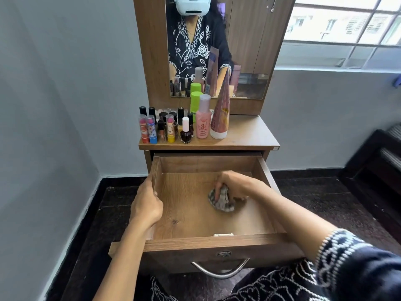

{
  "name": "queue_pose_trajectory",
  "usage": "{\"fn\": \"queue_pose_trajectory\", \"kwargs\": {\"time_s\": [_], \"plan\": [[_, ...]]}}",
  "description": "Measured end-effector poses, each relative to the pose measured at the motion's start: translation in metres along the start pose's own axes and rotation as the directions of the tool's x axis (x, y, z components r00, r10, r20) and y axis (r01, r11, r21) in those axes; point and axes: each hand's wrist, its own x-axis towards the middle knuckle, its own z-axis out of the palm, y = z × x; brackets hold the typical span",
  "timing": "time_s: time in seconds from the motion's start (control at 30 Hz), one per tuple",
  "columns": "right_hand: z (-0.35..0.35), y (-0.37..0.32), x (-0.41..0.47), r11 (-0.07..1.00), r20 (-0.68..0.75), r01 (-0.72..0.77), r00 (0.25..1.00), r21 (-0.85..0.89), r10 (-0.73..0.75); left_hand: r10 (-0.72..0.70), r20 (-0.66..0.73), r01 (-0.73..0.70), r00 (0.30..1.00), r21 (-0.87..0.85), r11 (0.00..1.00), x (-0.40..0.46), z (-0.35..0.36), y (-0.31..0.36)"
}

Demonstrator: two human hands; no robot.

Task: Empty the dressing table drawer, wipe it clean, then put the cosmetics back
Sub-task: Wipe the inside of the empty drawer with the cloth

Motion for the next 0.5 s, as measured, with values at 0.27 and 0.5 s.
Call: {"fn": "queue_pose_trajectory", "kwargs": {"time_s": [0.27, 0.5], "plan": [[0.028, -0.035, -0.01, 0.992, 0.151, 0.123, 0.982, -0.041, -0.116, -0.002, 0.002, 0.002, 1.0, -0.013, 1.0, -0.001, 0.0, 0.0], [0.013, -0.015, -0.034, 0.979, 0.315, 0.154, 0.943, -0.135, -0.104, 0.008, 0.009, -0.007, 1.0, -0.022, 1.0, -0.004, -0.002, 0.001]]}}
